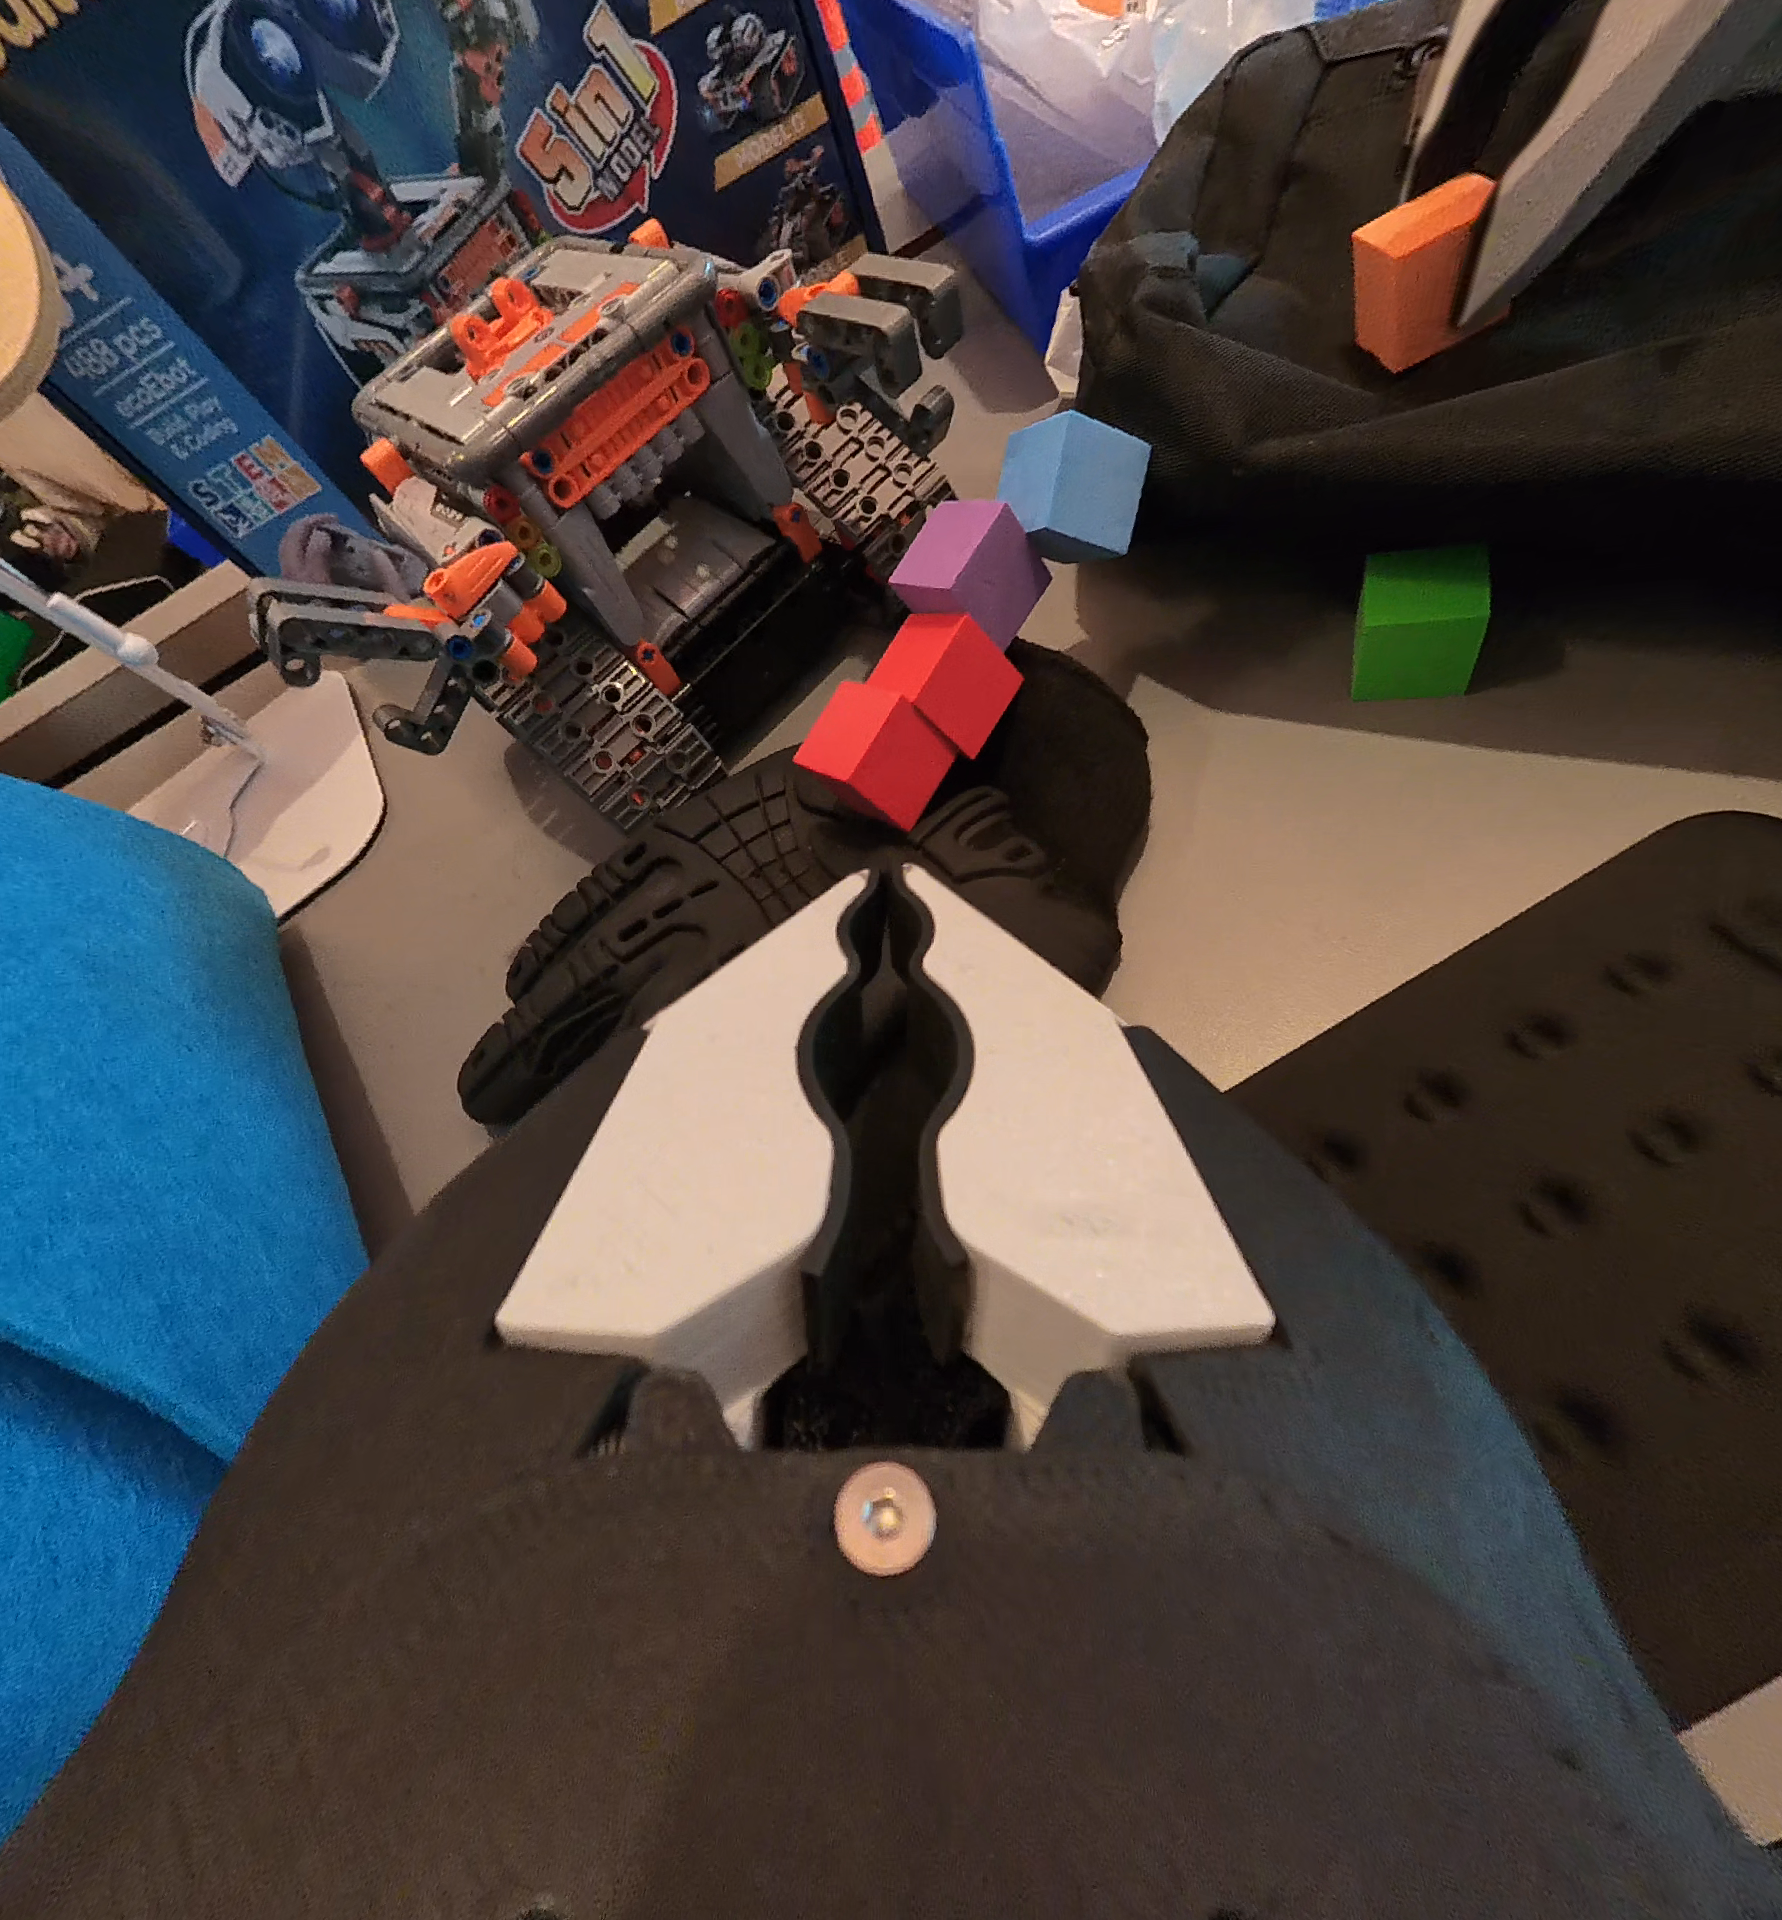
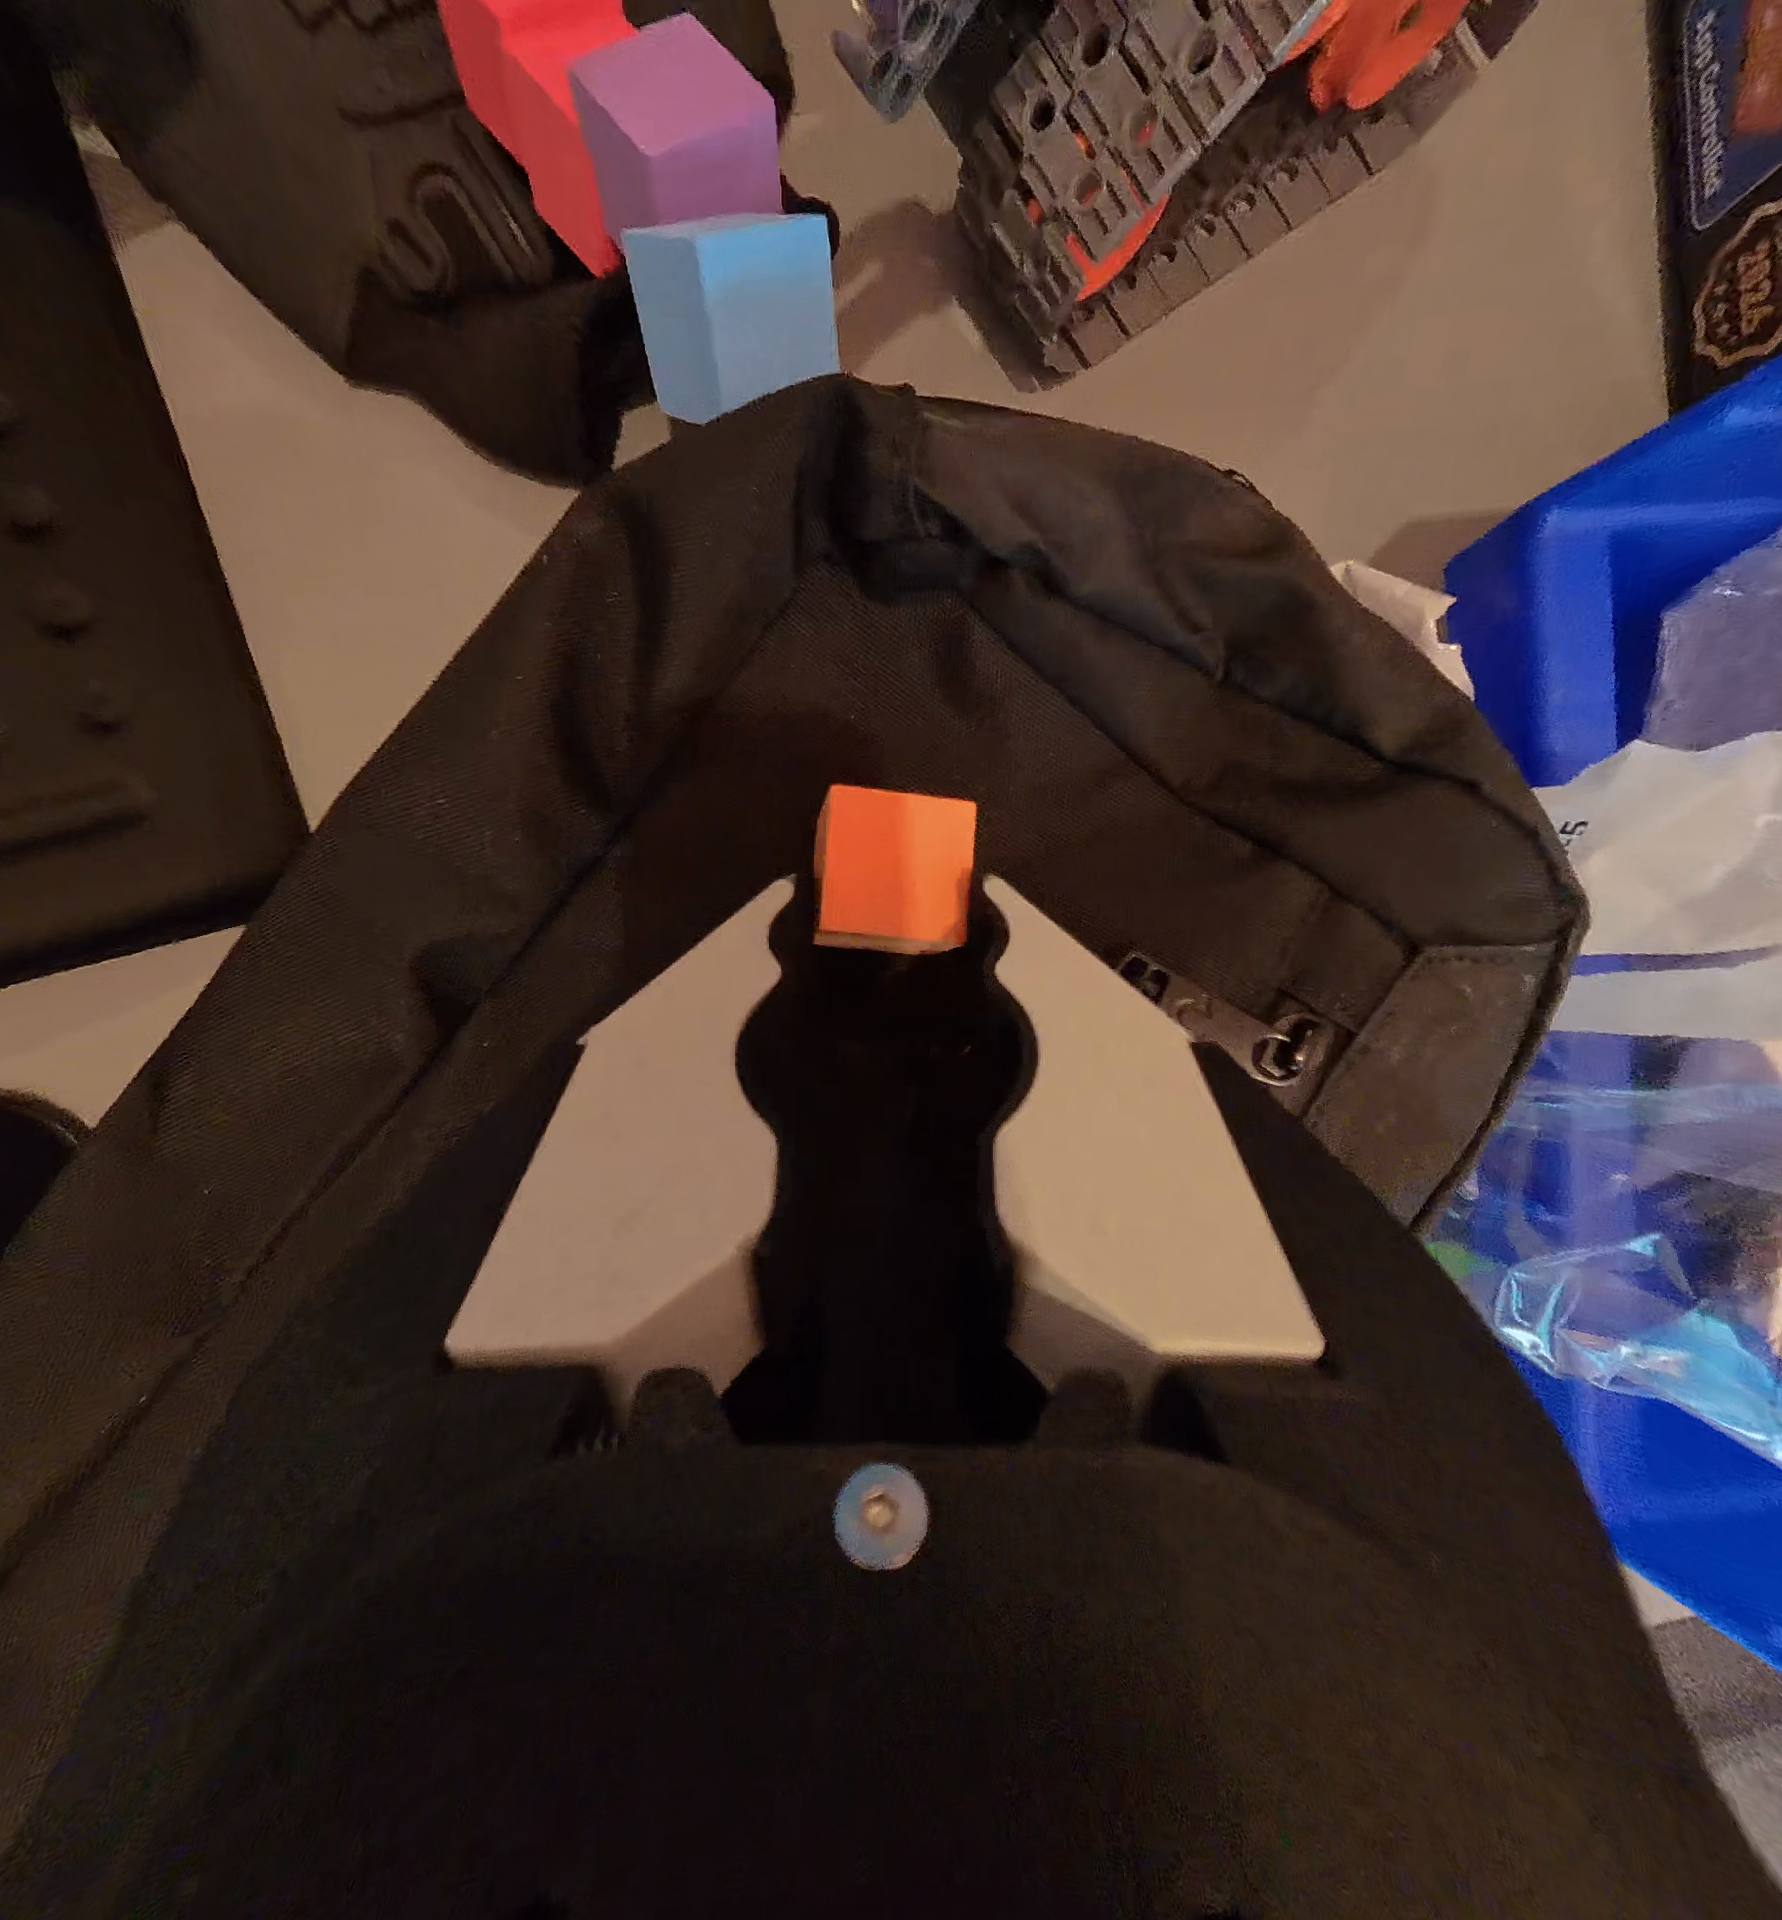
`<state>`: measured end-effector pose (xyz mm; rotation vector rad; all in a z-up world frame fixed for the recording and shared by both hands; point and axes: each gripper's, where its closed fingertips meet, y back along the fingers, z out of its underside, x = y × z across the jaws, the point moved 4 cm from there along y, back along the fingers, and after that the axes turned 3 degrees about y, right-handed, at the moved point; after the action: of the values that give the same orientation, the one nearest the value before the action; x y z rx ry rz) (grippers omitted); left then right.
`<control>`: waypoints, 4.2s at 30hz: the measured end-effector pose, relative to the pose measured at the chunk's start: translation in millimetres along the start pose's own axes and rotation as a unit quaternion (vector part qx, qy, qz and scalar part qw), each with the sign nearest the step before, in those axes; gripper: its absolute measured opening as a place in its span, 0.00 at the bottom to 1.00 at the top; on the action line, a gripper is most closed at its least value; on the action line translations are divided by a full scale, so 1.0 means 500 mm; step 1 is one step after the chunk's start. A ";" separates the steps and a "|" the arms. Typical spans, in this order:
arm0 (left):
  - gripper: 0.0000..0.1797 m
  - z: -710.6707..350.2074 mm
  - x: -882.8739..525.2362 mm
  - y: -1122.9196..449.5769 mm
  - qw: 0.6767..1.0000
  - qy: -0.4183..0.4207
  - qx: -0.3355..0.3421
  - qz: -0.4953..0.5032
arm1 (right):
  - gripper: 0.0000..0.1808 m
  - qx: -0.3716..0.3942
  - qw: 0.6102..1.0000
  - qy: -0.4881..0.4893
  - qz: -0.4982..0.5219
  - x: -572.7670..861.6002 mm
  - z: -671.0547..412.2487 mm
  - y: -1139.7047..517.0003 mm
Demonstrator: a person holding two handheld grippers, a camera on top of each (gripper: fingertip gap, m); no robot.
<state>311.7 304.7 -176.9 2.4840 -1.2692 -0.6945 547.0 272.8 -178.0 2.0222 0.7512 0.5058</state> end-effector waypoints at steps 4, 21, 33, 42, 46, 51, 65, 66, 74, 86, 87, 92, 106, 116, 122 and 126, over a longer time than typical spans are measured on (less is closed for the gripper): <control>0.00 -0.011 0.000 -0.008 0.999 -0.024 0.020 0.023 | 0.15 0.027 1.000 -0.002 0.012 0.007 -0.022 0.028; 0.00 -0.011 0.069 -0.023 0.985 -0.125 0.043 0.108 | 0.15 0.073 0.977 0.192 -0.053 0.108 -0.427 -0.029; 0.00 -0.013 0.067 -0.022 0.986 -0.110 0.049 0.119 | 0.28 0.023 0.982 0.184 -0.048 0.129 -0.415 -0.072; 0.00 -0.014 0.067 -0.021 0.986 -0.109 0.052 0.118 | 0.27 -0.032 0.966 0.219 -0.136 -0.027 -0.258 -0.001; 0.00 -0.014 0.067 -0.021 0.986 -0.110 0.051 0.117 | 0.30 -0.041 0.978 0.166 -0.115 -0.017 -0.209 -0.038; 0.00 -0.013 0.067 -0.022 0.986 -0.110 0.049 0.117 | 0.29 -0.015 0.981 0.086 -0.174 -0.006 -0.185 -0.077; 0.00 -0.011 0.069 -0.025 0.986 -0.115 0.043 0.115 | 0.14 0.140 0.968 0.125 -0.165 0.038 -0.299 0.090; 0.00 -0.011 0.069 -0.026 0.986 -0.115 0.043 0.115 | 0.14 0.153 0.969 0.131 -0.142 0.051 -0.327 0.094; 0.00 -0.011 0.066 -0.026 0.986 -0.112 0.044 0.111 | 0.14 0.209 0.967 0.120 -0.082 0.107 -0.435 -0.007; 0.00 -0.010 0.069 -0.027 0.986 -0.114 0.043 0.118 | 0.31 0.212 0.972 0.064 -0.076 0.136 -0.413 -0.042; 0.00 -0.010 0.069 -0.027 0.985 -0.113 0.044 0.119 | 0.30 0.219 0.971 0.058 -0.076 0.137 -0.410 -0.028; 0.00 -0.012 0.069 -0.025 0.985 -0.110 0.049 0.121 | 0.22 0.187 0.964 0.126 -0.139 0.055 -0.350 0.042; 0.00 -0.011 0.074 -0.026 0.984 -0.120 0.047 0.122 | 0.17 -0.065 0.950 0.279 -0.121 -0.089 -0.283 -0.142; 0.00 -0.012 0.076 -0.024 0.983 -0.123 0.049 0.125 | 0.27 -0.175 0.917 0.342 -0.106 -0.080 -0.292 -0.153; 0.00 -0.012 0.076 -0.023 0.983 -0.124 0.051 0.126 | 0.27 -0.255 0.897 0.341 -0.115 -0.091 -0.292 -0.162; 0.00 -0.012 0.077 -0.023 0.983 -0.124 0.051 0.127 | 0.28 -0.294 0.881 0.360 -0.093 -0.100 -0.294 -0.176</control>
<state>342.0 280.0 -188.2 2.3051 -1.7154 -0.9142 394.0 364.5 -180.2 1.1540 1.0530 1.2370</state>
